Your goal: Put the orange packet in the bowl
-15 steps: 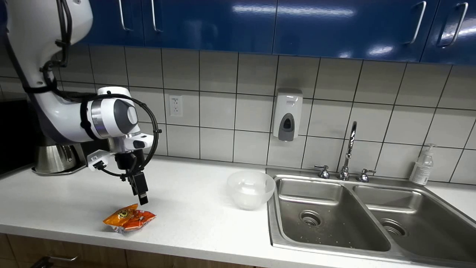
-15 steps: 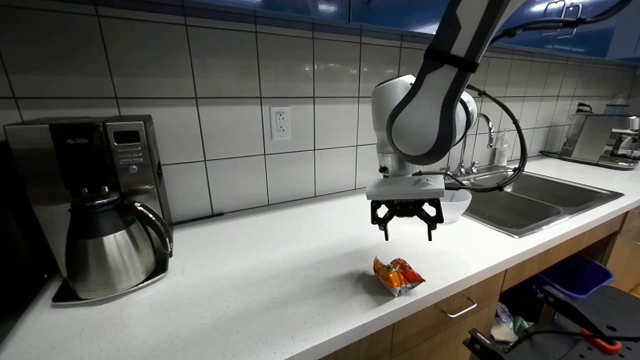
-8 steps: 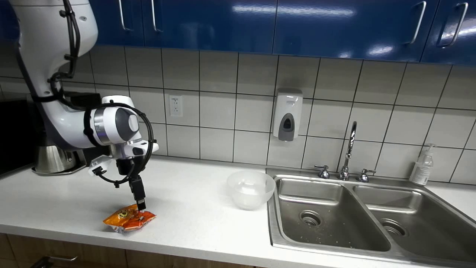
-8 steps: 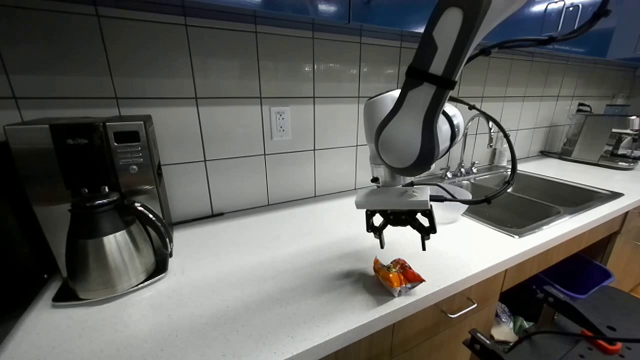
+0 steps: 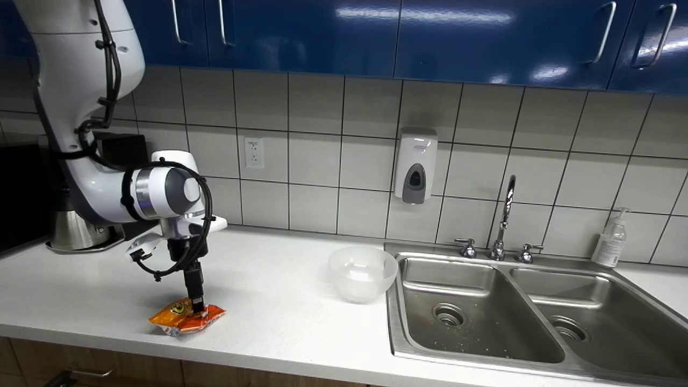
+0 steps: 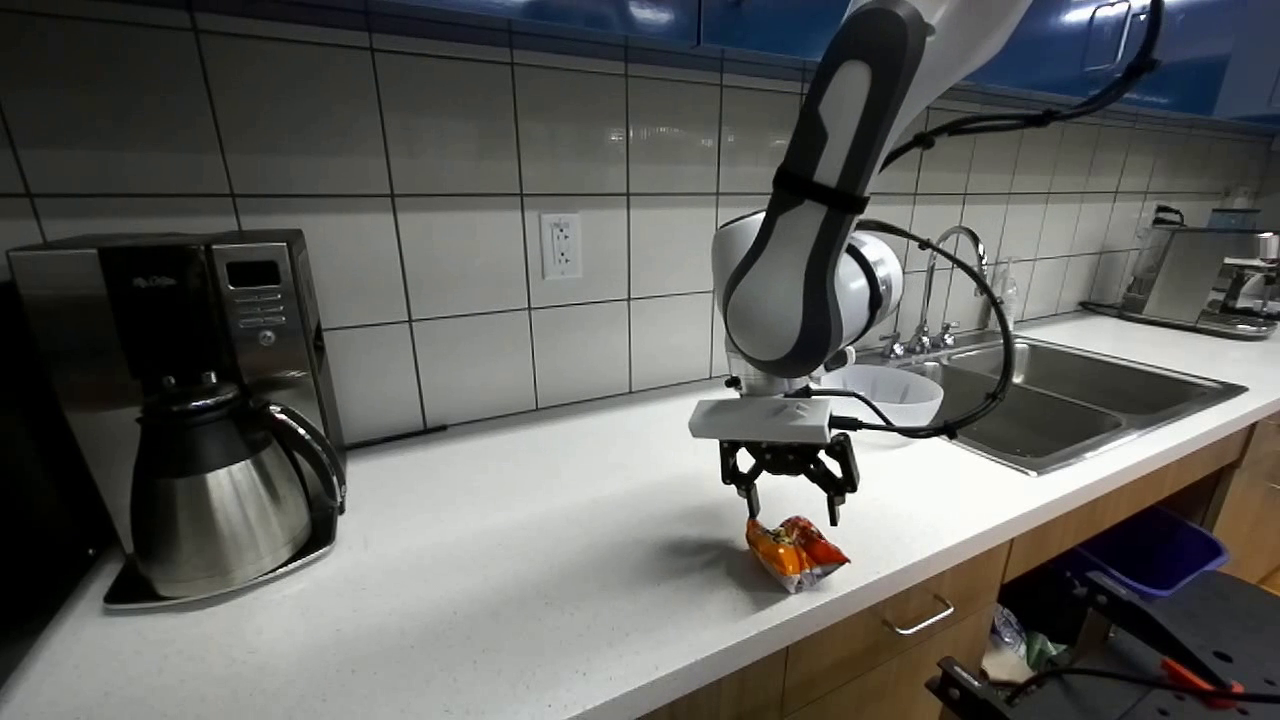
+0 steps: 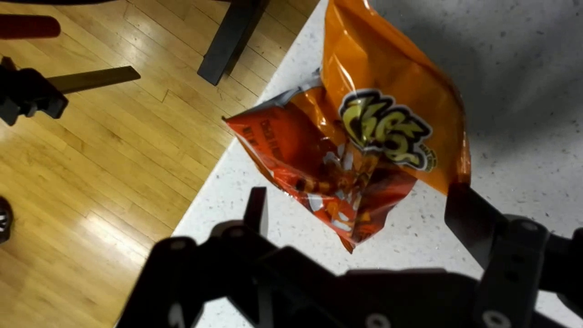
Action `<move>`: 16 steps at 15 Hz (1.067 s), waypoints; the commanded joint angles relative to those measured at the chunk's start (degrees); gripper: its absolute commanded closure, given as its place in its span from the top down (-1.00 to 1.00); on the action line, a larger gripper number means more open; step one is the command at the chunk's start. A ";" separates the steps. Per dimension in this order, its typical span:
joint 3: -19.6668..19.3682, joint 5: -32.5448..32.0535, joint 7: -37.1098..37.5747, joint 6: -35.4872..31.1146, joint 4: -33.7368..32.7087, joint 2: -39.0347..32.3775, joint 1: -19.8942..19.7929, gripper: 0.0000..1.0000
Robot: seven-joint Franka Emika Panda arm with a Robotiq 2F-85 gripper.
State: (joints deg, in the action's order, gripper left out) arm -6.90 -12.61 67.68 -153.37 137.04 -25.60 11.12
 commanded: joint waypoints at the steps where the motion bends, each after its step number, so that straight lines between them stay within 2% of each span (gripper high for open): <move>1: -0.86 2.56 1.65 0.59 -2.22 -2.35 1.74 1.00; 6: -1.03 5.07 1.04 1.27 -2.98 -2.97 1.91 1.00; 16: -1.14 4.89 -0.08 0.12 -2.38 -3.07 1.82 1.00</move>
State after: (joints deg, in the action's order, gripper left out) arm -7.39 -8.55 68.22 -153.31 134.74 -28.61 12.18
